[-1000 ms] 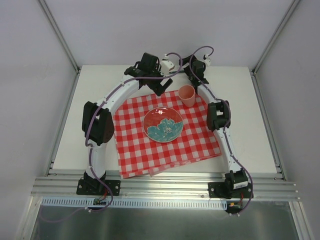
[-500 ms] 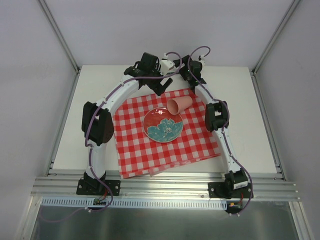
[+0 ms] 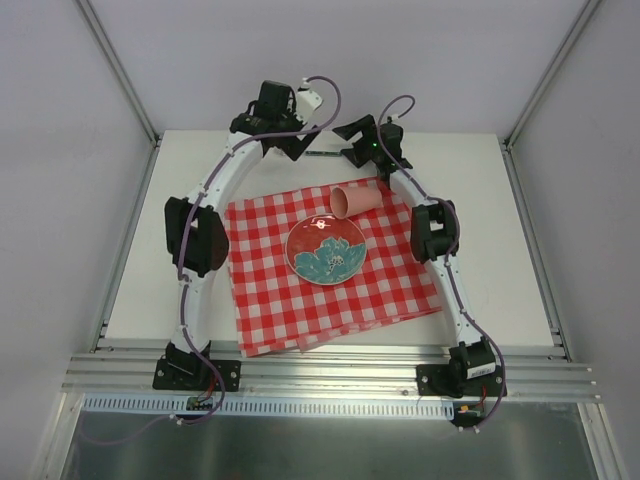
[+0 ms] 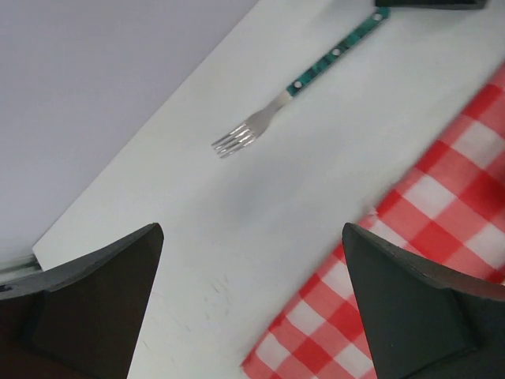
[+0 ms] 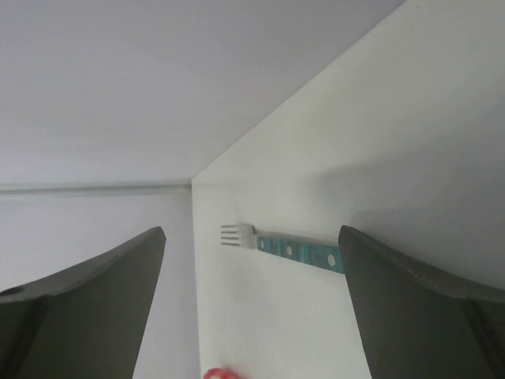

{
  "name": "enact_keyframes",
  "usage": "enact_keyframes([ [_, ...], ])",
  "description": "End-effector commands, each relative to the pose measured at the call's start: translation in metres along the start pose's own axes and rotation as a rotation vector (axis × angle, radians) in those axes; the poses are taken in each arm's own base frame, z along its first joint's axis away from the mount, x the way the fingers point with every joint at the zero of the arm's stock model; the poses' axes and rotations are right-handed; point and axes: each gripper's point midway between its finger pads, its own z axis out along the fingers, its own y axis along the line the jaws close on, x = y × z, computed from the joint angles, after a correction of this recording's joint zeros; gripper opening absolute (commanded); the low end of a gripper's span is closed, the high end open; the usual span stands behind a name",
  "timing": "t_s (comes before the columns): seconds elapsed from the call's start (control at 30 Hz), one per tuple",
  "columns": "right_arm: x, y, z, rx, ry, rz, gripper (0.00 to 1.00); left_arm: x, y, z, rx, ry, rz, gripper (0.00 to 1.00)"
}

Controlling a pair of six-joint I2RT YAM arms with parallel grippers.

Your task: Set the dinner table for one person

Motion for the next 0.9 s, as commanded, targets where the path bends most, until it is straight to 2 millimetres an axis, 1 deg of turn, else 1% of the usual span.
enact_keyframes([
  [0.0, 0.045, -0.024, -0.012, 0.099, 0.187, 0.095, 0.97, 0.008, 0.029, 0.012, -0.086, 0.030, 0.025, 0.99],
  [0.03, 0.047, -0.025, -0.014, 0.102, 0.204, 0.105, 0.97, 0.007, 0.036, 0.013, -0.099, 0.025, 0.021, 0.99],
  [0.07, 0.054, -0.027, -0.018, 0.115, 0.246, 0.127, 0.97, 0.014, 0.038, 0.020, -0.099, 0.038, 0.018, 0.99],
  [0.1, 0.053, -0.019, -0.022, 0.105, 0.263, 0.130, 0.97, 0.016, 0.041, 0.023, -0.100, 0.034, 0.015, 0.99],
  [0.13, 0.055, -0.019, -0.025, 0.106, 0.282, 0.138, 0.97, 0.020, 0.042, 0.027, -0.100, 0.039, 0.014, 0.99],
  [0.17, 0.058, -0.013, -0.030, 0.091, 0.315, 0.139, 0.97, 0.028, 0.044, 0.035, -0.098, 0.051, 0.010, 0.99],
  [0.2, 0.053, -0.002, -0.034, 0.077, 0.318, 0.131, 0.97, 0.031, 0.045, 0.041, -0.100, 0.052, 0.009, 0.99],
  [0.23, 0.047, 0.000, -0.038, 0.072, 0.314, 0.122, 0.97, 0.036, 0.046, 0.052, -0.107, 0.051, 0.009, 0.99],
  [0.27, 0.040, 0.003, -0.039, 0.063, 0.298, 0.093, 0.97, 0.038, 0.047, 0.058, -0.108, 0.052, 0.037, 0.99],
  [0.3, 0.023, 0.018, -0.045, 0.040, 0.264, 0.062, 0.97, 0.036, 0.050, 0.063, -0.116, 0.042, 0.059, 0.99],
  [0.33, 0.014, 0.023, -0.046, 0.027, 0.243, 0.035, 0.97, 0.042, 0.048, 0.078, -0.110, 0.043, 0.081, 0.99],
  [0.37, 0.005, 0.026, -0.048, 0.018, 0.216, 0.003, 0.97, 0.043, 0.048, 0.084, -0.104, 0.039, 0.107, 0.99],
  [0.4, -0.001, 0.023, -0.052, 0.020, 0.203, -0.039, 0.97, 0.033, 0.050, 0.087, -0.100, 0.009, 0.123, 0.99],
  [0.43, -0.014, 0.034, -0.060, 0.011, 0.181, -0.058, 0.97, 0.042, 0.044, 0.101, -0.082, 0.017, 0.128, 0.99],
  [0.47, -0.017, 0.037, -0.065, 0.009, 0.179, -0.072, 0.97, 0.041, 0.044, 0.107, -0.078, 0.002, 0.127, 0.99],
  [0.5, -0.016, 0.022, -0.072, 0.040, 0.188, -0.078, 0.97, 0.039, 0.048, 0.111, -0.090, -0.012, 0.118, 0.99],
  [0.53, -0.023, 0.046, -0.082, 0.006, 0.175, -0.113, 0.97, 0.044, 0.042, 0.122, -0.070, -0.024, 0.105, 0.99],
  [0.57, -0.024, 0.047, -0.089, 0.011, 0.175, -0.121, 0.97, 0.044, 0.043, 0.128, -0.082, -0.041, 0.076, 0.99],
  [0.6, -0.026, 0.046, -0.097, 0.023, 0.173, -0.125, 0.97, 0.036, 0.047, 0.134, -0.108, -0.088, 0.062, 0.99],
  [0.63, -0.027, 0.036, -0.107, 0.046, 0.175, -0.143, 0.97, 0.037, 0.050, 0.140, -0.125, -0.111, 0.045, 0.99],
  [0.67, -0.032, 0.060, -0.119, 0.007, 0.165, -0.192, 0.97, 0.039, 0.051, 0.148, -0.138, -0.138, 0.005, 0.99],
  [0.7, -0.037, 0.067, -0.129, 0.002, 0.160, -0.225, 0.97, 0.024, 0.059, 0.151, -0.167, -0.215, -0.005, 0.99],
  [0.73, -0.035, 0.065, -0.136, 0.019, 0.169, -0.231, 0.97, 0.019, 0.061, 0.154, -0.164, -0.247, -0.010, 0.99],
  [0.77, -0.033, 0.067, -0.144, 0.021, 0.192, -0.256, 0.97, 0.025, 0.057, 0.165, -0.142, -0.259, -0.017, 0.99],
  [0.8, -0.040, 0.088, -0.157, -0.006, 0.180, -0.291, 0.97, 0.005, 0.068, 0.162, -0.177, -0.338, -0.009, 0.99],
  [0.83, -0.039, 0.091, -0.164, -0.005, 0.184, -0.309, 0.97, 0.002, 0.069, 0.166, -0.186, -0.365, -0.007, 0.99],
  [0.87, -0.037, 0.086, -0.172, 0.018, 0.192, -0.330, 0.97, 0.003, 0.067, 0.173, -0.188, -0.389, -0.002, 0.98],
])
